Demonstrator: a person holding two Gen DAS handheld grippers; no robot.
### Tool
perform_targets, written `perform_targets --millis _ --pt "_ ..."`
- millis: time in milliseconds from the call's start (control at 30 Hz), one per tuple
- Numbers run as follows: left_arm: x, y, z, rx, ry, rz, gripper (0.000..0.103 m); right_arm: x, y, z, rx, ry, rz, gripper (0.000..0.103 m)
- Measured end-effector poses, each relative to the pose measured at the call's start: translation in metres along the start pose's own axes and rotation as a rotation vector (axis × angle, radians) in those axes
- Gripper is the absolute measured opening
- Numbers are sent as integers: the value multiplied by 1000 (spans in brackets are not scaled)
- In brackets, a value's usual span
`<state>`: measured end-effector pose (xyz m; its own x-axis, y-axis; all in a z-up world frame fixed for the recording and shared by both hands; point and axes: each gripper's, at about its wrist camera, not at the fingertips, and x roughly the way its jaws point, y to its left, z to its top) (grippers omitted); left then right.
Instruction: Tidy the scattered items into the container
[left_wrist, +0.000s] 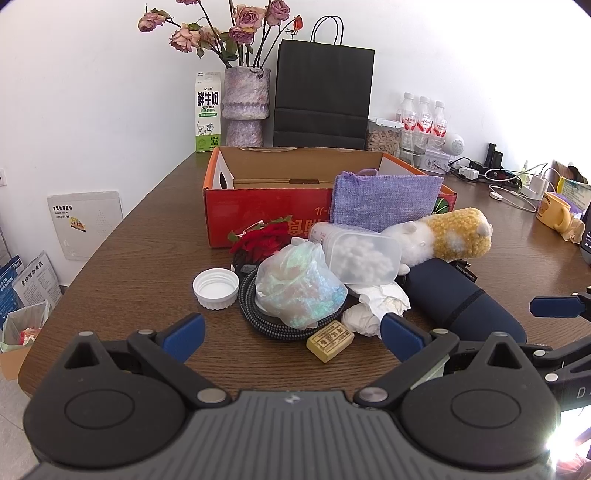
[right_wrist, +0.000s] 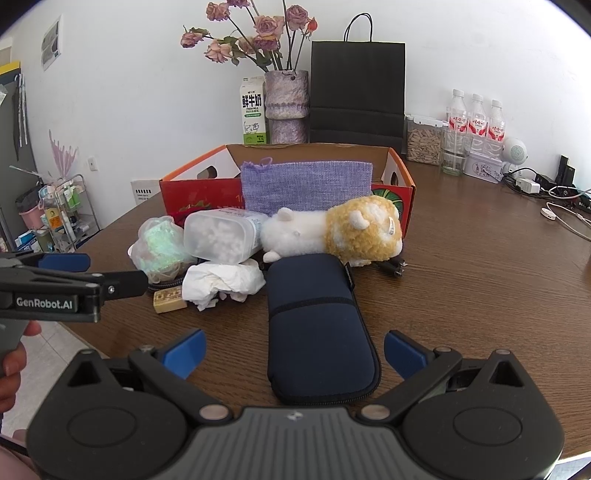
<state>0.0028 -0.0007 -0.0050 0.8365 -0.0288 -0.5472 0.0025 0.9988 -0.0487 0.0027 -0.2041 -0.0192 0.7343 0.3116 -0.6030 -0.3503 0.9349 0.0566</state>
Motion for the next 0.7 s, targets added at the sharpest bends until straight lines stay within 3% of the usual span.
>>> perform_targets --millis 700 --pt "11 3 -8 -1 12 9 103 7 -6 -2 -5 18 -18 103"
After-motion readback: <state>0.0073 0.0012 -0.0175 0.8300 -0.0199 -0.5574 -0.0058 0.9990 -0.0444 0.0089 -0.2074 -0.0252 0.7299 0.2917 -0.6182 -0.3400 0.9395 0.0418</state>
